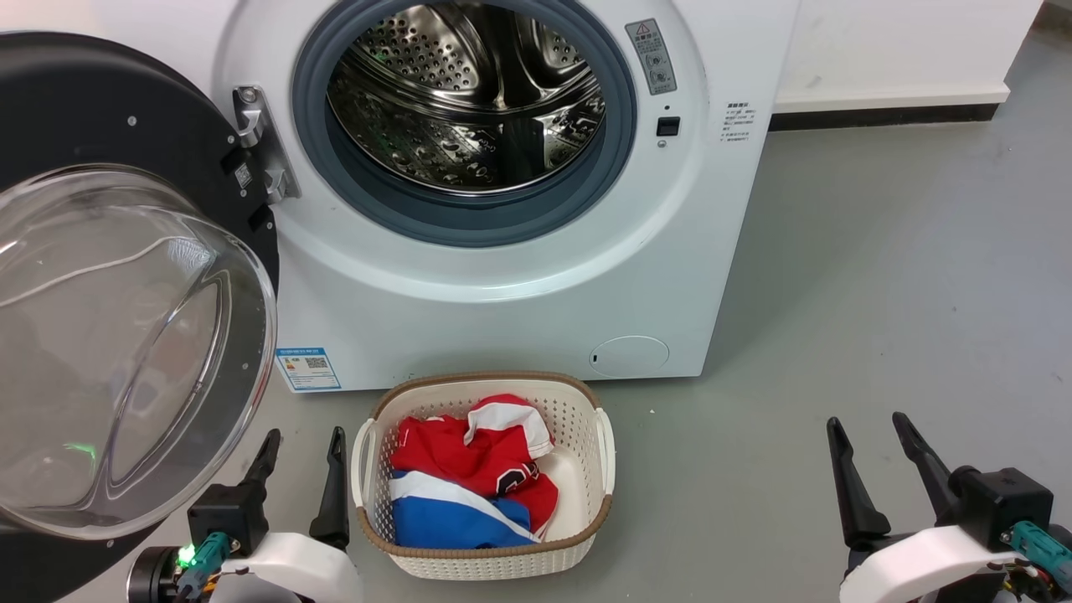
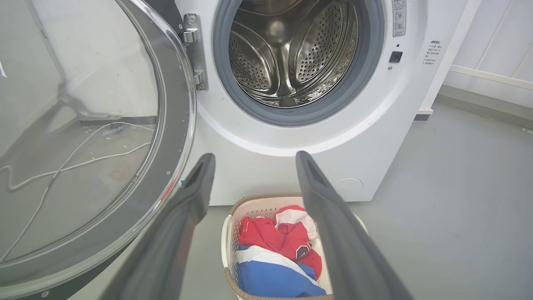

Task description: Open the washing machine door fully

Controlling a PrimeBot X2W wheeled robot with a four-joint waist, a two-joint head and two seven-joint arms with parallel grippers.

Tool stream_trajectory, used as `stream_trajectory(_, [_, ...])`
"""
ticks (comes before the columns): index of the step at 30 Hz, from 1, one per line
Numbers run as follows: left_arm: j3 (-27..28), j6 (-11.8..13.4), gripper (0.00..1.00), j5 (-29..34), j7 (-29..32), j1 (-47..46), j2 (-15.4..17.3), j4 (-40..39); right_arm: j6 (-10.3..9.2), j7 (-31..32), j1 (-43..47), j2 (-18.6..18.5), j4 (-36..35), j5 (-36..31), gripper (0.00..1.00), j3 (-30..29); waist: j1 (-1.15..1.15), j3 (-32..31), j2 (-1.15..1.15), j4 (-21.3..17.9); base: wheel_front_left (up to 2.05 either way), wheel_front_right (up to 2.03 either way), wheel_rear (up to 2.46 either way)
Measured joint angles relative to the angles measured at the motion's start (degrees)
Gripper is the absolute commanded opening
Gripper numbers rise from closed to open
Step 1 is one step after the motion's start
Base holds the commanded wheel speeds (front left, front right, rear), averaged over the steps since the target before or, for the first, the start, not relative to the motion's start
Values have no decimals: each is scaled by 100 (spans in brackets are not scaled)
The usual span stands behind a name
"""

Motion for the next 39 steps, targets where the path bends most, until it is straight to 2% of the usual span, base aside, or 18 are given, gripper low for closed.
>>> stream_trajectory(11, [-69,2,100,-2,-2,-4,44,18,0,-3,18,0,41,9,100,-11,0,-39,0,2,0,0,0])
stream_trajectory(12, [-71,1,0,-2,-1,2,34,24,0,-3,21,1,56,9,0,-10,0,-39,0,3,0,0,0])
stream_trajectory(15, [-83,-12,0,-29,30,91,-34,164,0,0,86,1,204,34,0,4,0,-39,0,5,0,0,0])
stream_trajectory(39, [368,-326,0,-2257,613,47,-307,122,-1,203,-152,-21,566,2636,0,-64,0,-11,0,60,0,0,0])
